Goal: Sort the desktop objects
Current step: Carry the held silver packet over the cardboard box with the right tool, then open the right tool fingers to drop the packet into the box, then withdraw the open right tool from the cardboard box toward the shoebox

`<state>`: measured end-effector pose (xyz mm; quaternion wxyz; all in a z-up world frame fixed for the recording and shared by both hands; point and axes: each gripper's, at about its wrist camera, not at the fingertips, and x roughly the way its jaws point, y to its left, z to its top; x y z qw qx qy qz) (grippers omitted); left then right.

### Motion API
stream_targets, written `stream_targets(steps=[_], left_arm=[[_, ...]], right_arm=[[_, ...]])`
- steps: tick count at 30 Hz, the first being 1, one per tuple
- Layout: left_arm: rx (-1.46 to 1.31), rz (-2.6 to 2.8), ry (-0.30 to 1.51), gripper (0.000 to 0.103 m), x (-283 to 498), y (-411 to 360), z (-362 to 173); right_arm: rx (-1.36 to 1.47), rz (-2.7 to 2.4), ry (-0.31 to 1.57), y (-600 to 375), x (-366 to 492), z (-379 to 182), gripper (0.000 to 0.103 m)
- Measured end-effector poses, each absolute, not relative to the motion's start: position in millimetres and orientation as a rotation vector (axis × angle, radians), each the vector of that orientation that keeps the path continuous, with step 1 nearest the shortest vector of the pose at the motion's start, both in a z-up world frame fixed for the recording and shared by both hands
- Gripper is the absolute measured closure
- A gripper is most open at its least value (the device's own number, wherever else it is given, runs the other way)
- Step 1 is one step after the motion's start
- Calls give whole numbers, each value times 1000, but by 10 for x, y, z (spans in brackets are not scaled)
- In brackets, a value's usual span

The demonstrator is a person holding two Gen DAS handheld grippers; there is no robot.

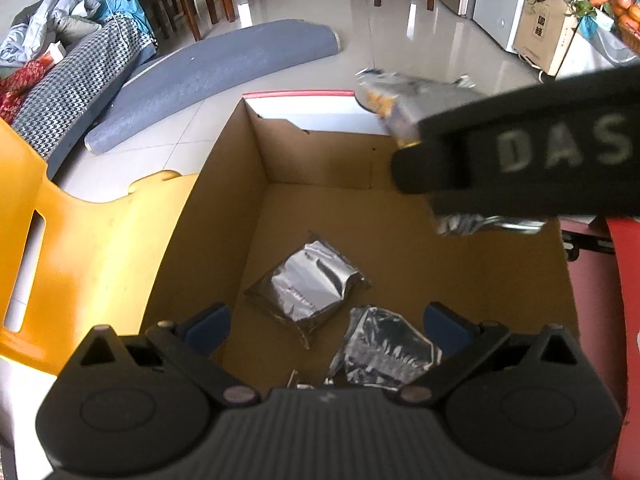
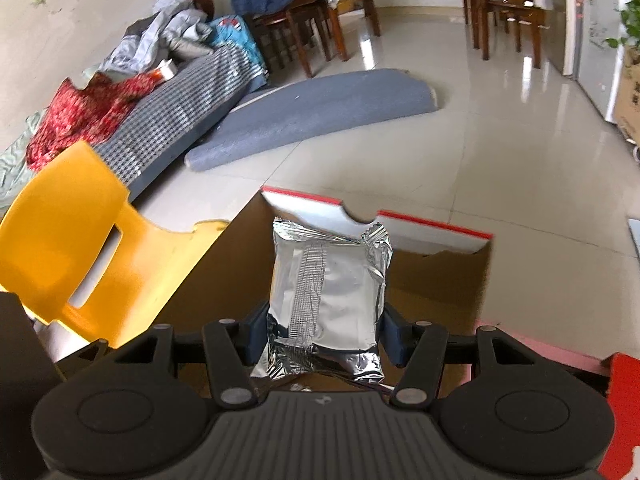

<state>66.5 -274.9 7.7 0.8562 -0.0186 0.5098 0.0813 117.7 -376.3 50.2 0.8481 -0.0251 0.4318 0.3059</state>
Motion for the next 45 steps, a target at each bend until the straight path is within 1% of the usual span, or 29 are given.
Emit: stream_targets(steps=[14,25,34,38,41,45], left_arm=[[-59,238,1143,0,644,-2558,-69],[-83,246,1159,0,623,-2513,-82],[-90,246,1163,0,635,-2534,-99],[-89,237,1157,0,633,-2555,-86],[-84,236,1150,0,630,-2571,-77],[-85,238,1139,0,621,-2575,-64]], right_arm=[[-111,639,986,-3512,1291,157,47],[-162,591,1054,-3420,1410,-142,46],[-164,589,1067,-3442,1400,-137,46],[-173,597,1062,-3452,1360,-97,44],[-177,584,1058,-3472,1326,-62,36],[-178,574,1047,-3505,1294,-7,35]])
